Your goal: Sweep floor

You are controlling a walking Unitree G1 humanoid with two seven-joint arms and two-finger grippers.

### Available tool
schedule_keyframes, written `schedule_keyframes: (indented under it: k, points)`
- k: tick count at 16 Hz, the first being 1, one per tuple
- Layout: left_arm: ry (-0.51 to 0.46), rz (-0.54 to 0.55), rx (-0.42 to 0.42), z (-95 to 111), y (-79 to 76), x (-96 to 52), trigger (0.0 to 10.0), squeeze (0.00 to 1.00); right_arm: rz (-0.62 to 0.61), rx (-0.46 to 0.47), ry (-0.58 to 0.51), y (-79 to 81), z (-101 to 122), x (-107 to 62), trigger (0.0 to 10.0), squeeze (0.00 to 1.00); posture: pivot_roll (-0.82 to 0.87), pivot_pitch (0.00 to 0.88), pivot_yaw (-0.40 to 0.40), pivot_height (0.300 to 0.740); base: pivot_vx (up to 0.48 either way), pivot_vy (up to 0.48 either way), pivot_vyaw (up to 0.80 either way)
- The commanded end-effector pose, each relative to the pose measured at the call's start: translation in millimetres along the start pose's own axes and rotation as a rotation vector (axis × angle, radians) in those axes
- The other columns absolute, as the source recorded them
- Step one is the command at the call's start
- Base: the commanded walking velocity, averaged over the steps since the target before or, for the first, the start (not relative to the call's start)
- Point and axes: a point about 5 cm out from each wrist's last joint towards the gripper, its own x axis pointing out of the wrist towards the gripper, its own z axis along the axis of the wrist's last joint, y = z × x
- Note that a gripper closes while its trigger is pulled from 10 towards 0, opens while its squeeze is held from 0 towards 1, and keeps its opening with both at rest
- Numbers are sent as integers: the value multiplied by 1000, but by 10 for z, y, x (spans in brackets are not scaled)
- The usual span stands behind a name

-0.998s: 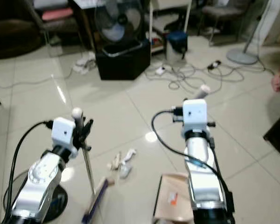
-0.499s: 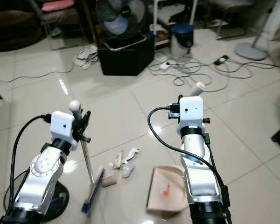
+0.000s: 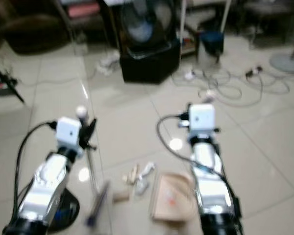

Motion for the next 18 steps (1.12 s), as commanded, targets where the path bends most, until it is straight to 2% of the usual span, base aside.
schedule_keyframes:
  k: [1,2,4,7,10,11,14,16,18]
  points:
    - [-34,15,36,80,97,11,10000,0,11,11,-38,62,77,2,10000,0,-17,78,74,740,285,0,0]
    - [-61,22,6,91,93,14,10000,0,9,13,-35,63,66,-5,10000,0,-18,80,74,740,0,0,0]
    - [-64,30,12,88,101,20,10000,0,7,10,-31,65,47,-16,10000,0,-18,86,76,740,0,0,0]
    - [-70,83,-20,55,125,106,10000,0,-23,30,-47,14,-31,-55,10000,0,-14,115,81,740,0,0,0]
    - [-98,108,-18,67,125,168,10000,0,-30,29,-55,-12,-73,-68,10000,0,-8,156,84,740,0,0,0]
    - [-120,129,-16,78,131,229,10000,0,-37,22,-76,-33,-95,-54,10000,0,-10,190,88,740,0,0,0]
    - [-138,185,-11,64,160,283,10000,0,-24,-6,-113,-40,-145,-24,10000,0,-11,256,85,740,0,0,0]
    - [-138,187,-13,47,144,286,10000,0,-11,-18,-116,-32,-193,-24,10000,0,-6,300,74,740,0,0,0]
    - [-179,175,5,51,121,295,10000,0,-6,-62,-151,-35,-247,40,10000,0,-4,336,69,740,0,0,0]
